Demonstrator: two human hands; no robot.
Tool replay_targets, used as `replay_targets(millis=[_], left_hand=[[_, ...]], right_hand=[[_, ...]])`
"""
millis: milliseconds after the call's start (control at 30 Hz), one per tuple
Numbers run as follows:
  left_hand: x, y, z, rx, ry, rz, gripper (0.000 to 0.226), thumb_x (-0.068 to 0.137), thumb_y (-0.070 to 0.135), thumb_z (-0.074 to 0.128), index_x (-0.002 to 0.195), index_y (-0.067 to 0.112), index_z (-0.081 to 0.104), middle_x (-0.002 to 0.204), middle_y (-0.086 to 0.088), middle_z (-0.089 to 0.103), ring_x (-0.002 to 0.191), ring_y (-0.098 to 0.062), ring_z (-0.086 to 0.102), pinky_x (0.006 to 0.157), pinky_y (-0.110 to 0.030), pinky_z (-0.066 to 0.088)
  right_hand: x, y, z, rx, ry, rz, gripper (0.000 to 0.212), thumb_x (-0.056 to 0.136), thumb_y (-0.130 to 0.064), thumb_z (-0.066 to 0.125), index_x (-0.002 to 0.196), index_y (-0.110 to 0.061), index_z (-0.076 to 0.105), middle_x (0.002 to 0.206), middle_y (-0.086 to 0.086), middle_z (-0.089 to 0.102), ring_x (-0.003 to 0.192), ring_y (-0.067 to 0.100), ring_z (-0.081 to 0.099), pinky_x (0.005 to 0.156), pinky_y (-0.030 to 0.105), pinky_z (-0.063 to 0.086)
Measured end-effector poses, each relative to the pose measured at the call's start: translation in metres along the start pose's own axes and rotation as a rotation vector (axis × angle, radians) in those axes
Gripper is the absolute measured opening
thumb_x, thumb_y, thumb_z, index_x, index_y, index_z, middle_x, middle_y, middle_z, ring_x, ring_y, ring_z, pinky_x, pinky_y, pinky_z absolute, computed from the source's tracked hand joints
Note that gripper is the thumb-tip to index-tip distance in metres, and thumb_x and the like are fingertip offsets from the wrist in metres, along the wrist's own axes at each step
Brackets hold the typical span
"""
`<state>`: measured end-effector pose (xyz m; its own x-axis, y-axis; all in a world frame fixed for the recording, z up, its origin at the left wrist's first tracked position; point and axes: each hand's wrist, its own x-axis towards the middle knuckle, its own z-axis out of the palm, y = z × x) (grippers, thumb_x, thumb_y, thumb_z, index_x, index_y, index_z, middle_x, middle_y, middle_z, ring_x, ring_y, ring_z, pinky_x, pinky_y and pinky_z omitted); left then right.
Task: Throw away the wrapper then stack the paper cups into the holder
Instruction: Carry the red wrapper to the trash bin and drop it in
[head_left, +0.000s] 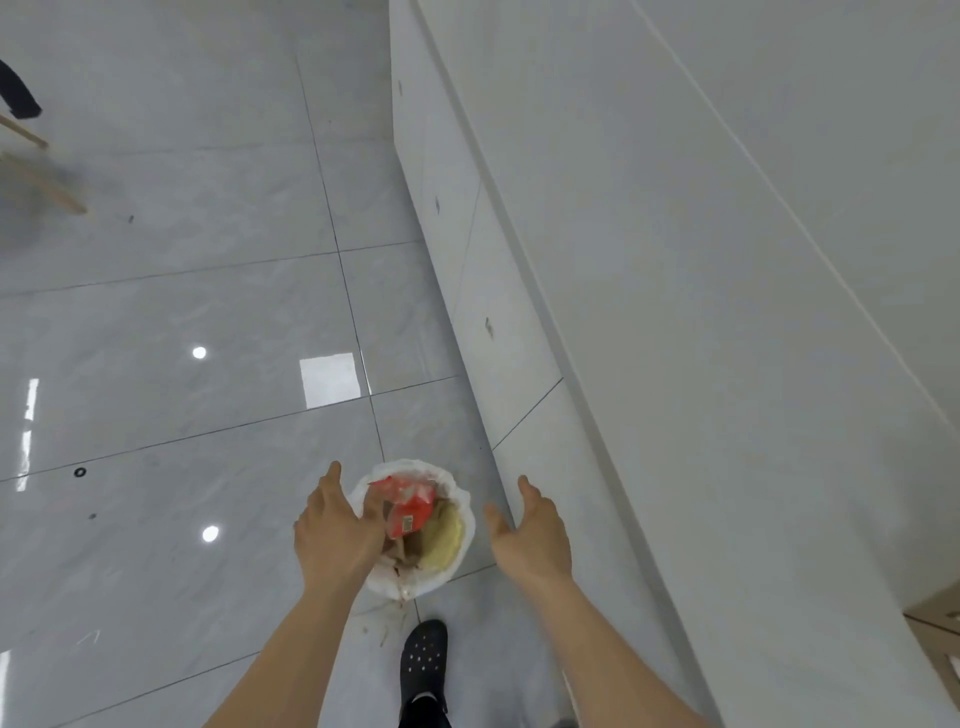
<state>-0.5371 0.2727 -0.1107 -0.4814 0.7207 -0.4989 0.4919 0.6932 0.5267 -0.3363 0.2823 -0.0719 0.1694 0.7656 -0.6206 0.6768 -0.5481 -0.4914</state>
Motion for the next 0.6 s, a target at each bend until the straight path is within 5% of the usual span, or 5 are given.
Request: replay_targets(millis=[333,600], left_hand=[[-0.03,0.07,-0.017,0.266,0.092,0.577,0.08,0.091,0.071,0.033,0.158,0.033,0.014,0.169,-0.002,0.009,0.156,-0.025,0.002,0.126,-0.049,-0.003],[-0.07,0.165,-0.009,0.432,0.137,0.986,0.085,0.086,0.079,0.027,0.158,0.035,0.018,0.169,-0.002,0.015,0.156,-0.028,0.006,0.126,-0.053,-0.002]], right_hand=[[-0.026,-0.008,-0.063,-0.497,0.239,-0.348,0.085,0.093,-0.076,0.024,0.163,-0.031,0.004,0.173,0.008,-0.006,0.159,0.027,-0.013,0.129,0.051,-0.006],[-0.065,0.011,-0.156,-0.6,0.517,-0.375,0.097,0.082,-0.08,-0.002,0.163,-0.029,0.009,0.172,0.011,-0.006,0.158,0.033,-0.013,0.128,0.058,-0.002]])
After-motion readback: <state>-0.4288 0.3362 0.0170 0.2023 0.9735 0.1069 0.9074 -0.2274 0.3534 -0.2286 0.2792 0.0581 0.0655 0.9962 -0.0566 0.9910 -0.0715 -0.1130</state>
